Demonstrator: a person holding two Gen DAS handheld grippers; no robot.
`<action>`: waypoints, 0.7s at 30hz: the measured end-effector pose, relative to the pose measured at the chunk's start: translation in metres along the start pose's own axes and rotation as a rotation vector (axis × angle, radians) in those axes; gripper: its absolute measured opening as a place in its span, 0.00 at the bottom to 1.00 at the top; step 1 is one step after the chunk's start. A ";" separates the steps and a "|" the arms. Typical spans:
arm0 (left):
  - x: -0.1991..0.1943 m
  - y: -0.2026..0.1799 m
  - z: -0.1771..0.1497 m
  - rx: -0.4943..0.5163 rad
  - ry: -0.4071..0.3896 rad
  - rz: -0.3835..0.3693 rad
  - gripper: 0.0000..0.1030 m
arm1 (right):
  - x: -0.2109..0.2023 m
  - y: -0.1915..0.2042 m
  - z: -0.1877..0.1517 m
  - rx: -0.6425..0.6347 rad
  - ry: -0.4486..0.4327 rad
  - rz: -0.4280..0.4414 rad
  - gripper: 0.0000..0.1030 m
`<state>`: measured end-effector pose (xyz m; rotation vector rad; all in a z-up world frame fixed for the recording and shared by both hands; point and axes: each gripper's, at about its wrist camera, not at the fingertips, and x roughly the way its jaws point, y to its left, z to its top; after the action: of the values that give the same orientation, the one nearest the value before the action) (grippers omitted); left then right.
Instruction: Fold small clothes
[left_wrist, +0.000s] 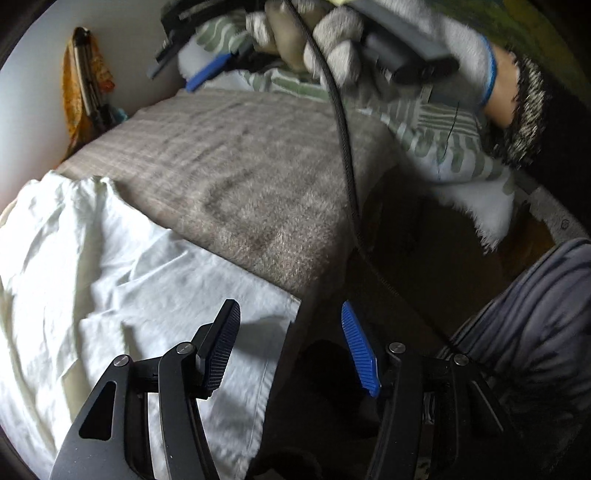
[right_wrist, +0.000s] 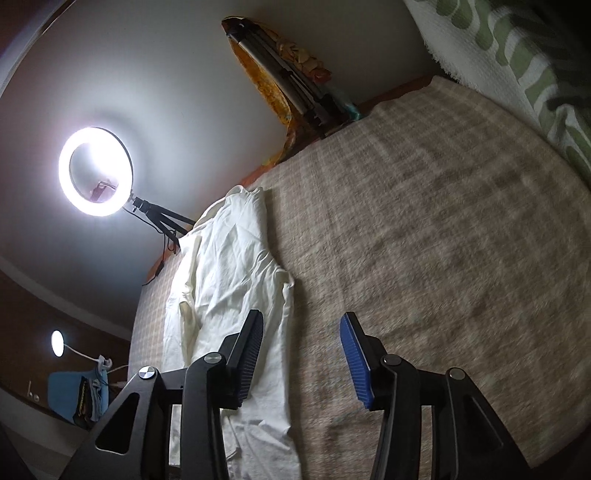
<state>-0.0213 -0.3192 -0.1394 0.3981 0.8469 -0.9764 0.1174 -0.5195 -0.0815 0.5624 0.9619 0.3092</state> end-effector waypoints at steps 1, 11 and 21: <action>0.003 0.001 0.000 -0.003 0.004 0.003 0.55 | 0.000 0.001 0.003 -0.014 0.005 0.002 0.46; 0.004 0.046 0.000 -0.205 -0.041 -0.111 0.09 | 0.030 0.011 0.027 -0.087 0.050 0.012 0.46; -0.048 0.060 -0.004 -0.282 -0.163 -0.146 0.03 | 0.117 0.020 0.032 -0.093 0.163 0.031 0.45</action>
<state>0.0139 -0.2580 -0.1084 0.0142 0.8583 -0.9923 0.2082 -0.4559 -0.1356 0.4722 1.0906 0.4305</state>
